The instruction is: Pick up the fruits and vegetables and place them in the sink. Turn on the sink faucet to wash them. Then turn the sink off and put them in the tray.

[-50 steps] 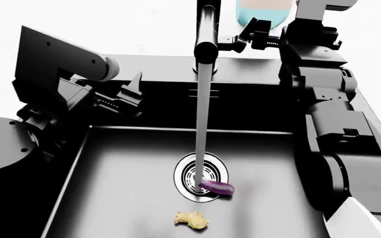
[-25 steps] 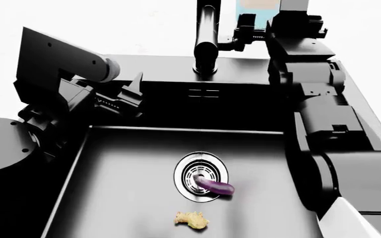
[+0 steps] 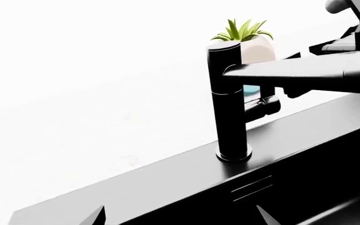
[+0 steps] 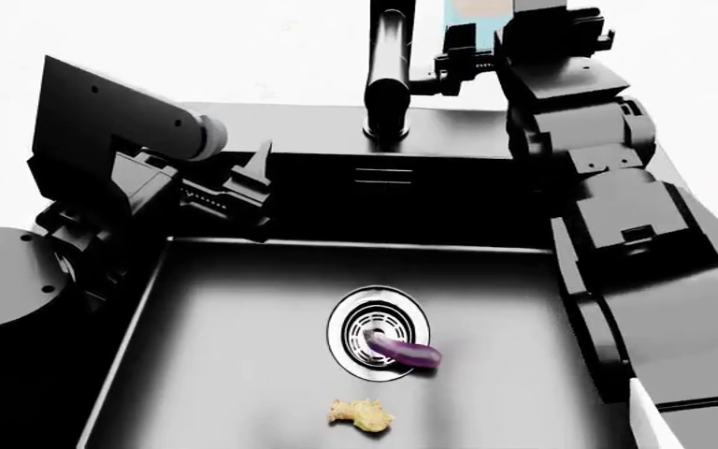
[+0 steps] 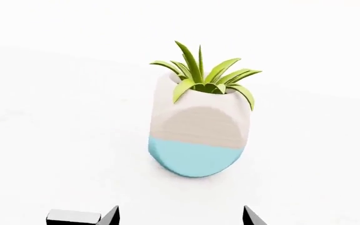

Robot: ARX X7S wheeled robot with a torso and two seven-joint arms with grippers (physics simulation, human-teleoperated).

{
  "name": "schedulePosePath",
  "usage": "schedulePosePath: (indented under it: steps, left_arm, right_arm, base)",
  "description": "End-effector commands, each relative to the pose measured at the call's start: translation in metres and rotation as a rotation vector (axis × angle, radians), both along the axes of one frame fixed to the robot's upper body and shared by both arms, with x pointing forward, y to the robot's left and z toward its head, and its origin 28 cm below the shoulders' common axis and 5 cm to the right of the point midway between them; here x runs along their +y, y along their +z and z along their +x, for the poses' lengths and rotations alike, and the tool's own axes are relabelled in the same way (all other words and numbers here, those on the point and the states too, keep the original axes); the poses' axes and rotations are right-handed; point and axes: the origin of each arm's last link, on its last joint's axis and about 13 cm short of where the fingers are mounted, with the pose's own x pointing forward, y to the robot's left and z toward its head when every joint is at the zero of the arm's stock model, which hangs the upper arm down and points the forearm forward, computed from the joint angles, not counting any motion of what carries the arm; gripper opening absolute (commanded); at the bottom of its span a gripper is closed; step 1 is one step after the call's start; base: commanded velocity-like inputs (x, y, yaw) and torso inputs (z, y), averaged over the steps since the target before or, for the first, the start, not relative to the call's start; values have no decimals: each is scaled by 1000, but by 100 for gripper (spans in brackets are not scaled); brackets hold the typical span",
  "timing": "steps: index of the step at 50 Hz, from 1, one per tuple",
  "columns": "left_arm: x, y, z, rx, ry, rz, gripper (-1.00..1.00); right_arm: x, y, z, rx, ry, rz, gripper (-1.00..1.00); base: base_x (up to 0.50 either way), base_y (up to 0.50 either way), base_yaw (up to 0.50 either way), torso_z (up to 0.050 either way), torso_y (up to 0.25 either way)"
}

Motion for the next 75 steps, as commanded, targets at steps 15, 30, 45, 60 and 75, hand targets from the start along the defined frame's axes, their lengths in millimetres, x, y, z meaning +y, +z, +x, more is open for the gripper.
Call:
schedulePosePath:
  steps: [15,30,45,60,75]
  left_arm:
    - [-3,3,-7,11,-3,33,100]
    - [-5,6,-18,59,-63,145,100]
    - [-2,11,-27,43,-157,278,100]
    - [1,15,-30,38,-142,278,100]
    - [0,16,-29,32,-142,272,100]
  right_arm:
    - [-37,46,-46,284,244,-319,100]
    - [-42,54,-83,534,449,-448,100]
    - [-23,35,-83,643,584,-541,100]
    - [-6,-1,-77,781,707,-603,100]
    - [9,-32,-64,871,809,-624,100]
  base:
    - [0,0,0,0,0]
    - [0,0,0,0,0]
    - [0,0,0,0,0]
    - [0,0,0,0,0]
    - [0,0,0,0,0]
